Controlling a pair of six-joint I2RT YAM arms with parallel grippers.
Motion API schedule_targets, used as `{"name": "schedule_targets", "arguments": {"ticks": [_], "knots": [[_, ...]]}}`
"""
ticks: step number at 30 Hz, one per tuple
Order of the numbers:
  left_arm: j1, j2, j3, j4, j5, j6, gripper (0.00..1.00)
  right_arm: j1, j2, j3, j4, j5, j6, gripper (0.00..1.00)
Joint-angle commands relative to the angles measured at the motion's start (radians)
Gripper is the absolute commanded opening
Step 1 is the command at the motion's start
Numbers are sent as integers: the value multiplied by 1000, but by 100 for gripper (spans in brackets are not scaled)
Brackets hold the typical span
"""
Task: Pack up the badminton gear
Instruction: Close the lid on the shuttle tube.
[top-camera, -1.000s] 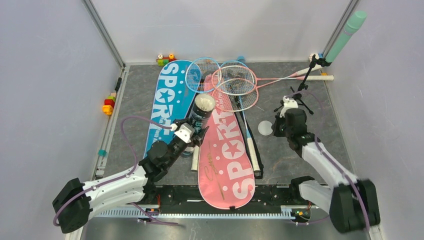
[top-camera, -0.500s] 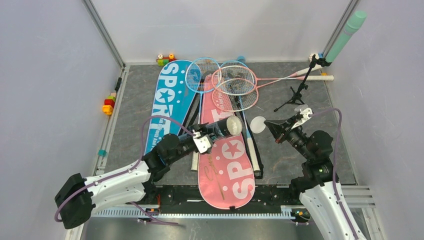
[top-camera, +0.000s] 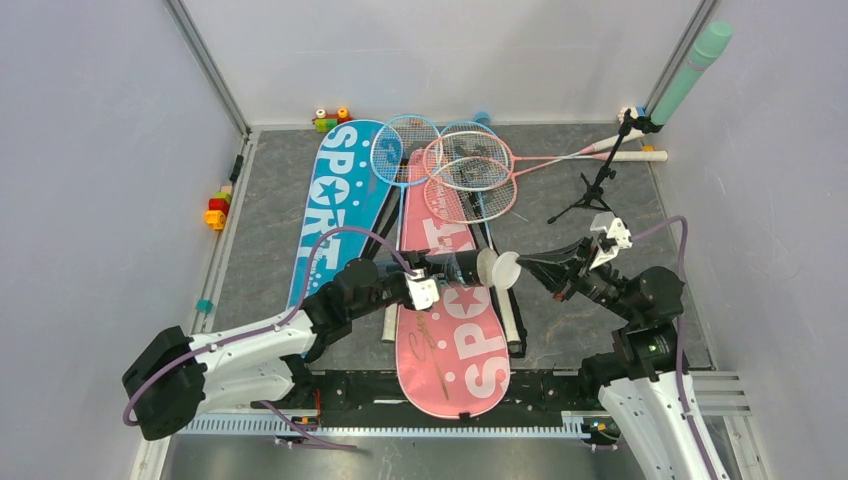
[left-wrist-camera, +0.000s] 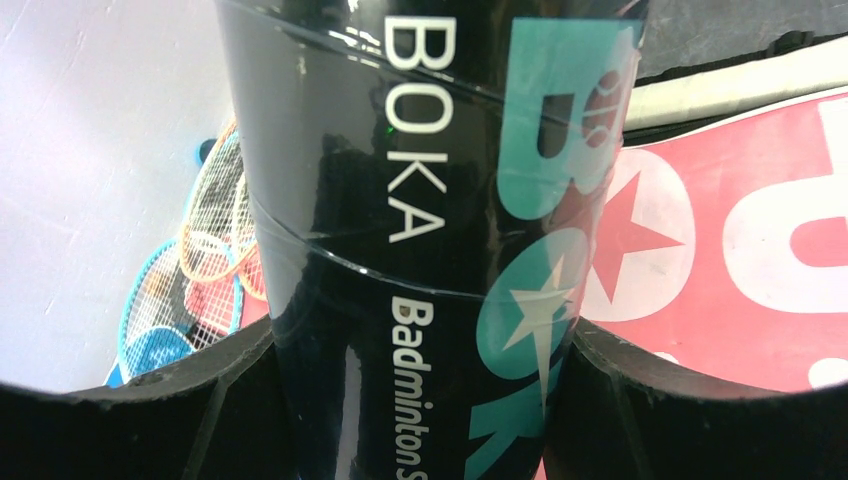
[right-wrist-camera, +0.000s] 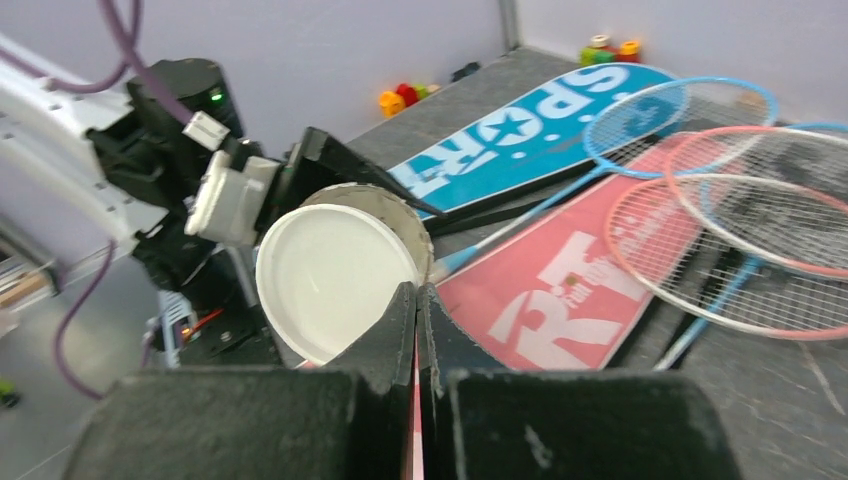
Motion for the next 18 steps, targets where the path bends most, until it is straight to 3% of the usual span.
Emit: {"name": "schedule_targets", "arguments": {"ticks": [1, 5, 18], "knots": [[3, 7, -4, 68, 121, 17, 2, -3, 41, 44, 46, -149, 61, 0], [3, 23, -4, 92, 139, 12, 2, -2, 62, 20, 106, -235, 86, 0], [4, 38, -1, 95, 197, 1, 2, 0, 127, 6, 171, -235, 93, 0]]}}
